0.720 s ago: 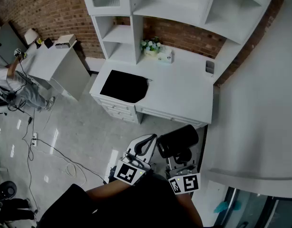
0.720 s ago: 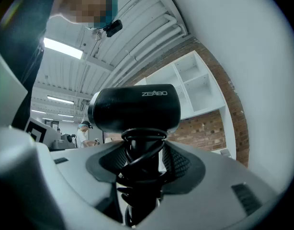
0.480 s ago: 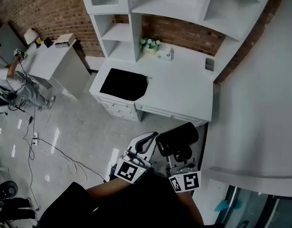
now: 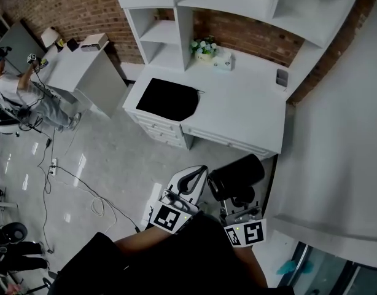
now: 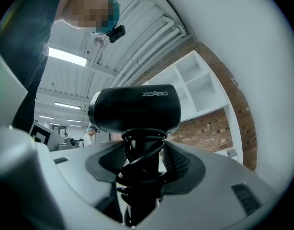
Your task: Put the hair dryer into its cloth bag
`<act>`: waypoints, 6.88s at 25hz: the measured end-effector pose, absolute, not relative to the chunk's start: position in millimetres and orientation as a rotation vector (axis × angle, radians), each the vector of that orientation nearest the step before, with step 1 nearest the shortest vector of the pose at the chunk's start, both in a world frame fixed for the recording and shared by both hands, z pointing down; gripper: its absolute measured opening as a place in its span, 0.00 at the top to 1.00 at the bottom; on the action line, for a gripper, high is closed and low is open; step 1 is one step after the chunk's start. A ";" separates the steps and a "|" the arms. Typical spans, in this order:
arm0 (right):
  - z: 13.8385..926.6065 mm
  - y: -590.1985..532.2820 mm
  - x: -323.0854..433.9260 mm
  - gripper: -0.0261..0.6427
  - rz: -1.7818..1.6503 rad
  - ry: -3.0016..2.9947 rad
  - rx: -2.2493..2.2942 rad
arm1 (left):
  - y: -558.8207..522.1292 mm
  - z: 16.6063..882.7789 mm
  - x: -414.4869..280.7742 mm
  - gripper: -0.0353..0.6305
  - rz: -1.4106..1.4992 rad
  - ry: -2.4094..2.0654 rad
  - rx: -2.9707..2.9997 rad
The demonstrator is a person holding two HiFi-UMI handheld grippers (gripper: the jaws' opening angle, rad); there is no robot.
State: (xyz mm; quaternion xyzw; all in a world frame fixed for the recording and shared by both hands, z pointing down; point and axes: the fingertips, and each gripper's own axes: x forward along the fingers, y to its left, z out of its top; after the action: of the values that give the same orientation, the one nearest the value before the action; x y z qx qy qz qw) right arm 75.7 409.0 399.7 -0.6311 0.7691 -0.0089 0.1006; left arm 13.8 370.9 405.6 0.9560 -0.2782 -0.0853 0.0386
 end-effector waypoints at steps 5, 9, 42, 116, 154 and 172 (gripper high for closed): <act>404.1 407.8 78.5 0.60 -0.052 2.281 -1.822 | 364.4 408.9 13.0 0.92 -0.223 -0.902 2.933; 404.5 400.8 86.2 0.60 -0.058 2.282 -1.830 | 358.0 407.9 16.9 0.92 -0.216 -0.917 2.925; 426.9 179.2 154.0 0.60 -0.259 2.224 -2.053 | 97.9 466.6 53.5 0.92 -0.122 -0.861 2.792; 505.8 7.7 173.9 0.60 -0.458 2.159 -2.174 | -20.3 820.5 69.6 0.86 1.265 -0.391 2.499; 634.9 -21.3 153.4 0.60 -0.714 2.650 -2.129 | -78.3 724.9 30.9 0.90 0.738 -0.695 2.484; 772.8 -28.8 110.3 0.60 -0.982 3.261 -1.894 | -79.3 704.2 35.6 0.90 0.636 -0.656 2.513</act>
State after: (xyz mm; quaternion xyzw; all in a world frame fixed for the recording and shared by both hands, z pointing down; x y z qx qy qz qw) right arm 110.3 -28.8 772.8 -0.4517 0.7778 -0.2342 -0.3690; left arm 35.6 -79.3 704.2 0.9143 -0.2385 0.2314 0.2317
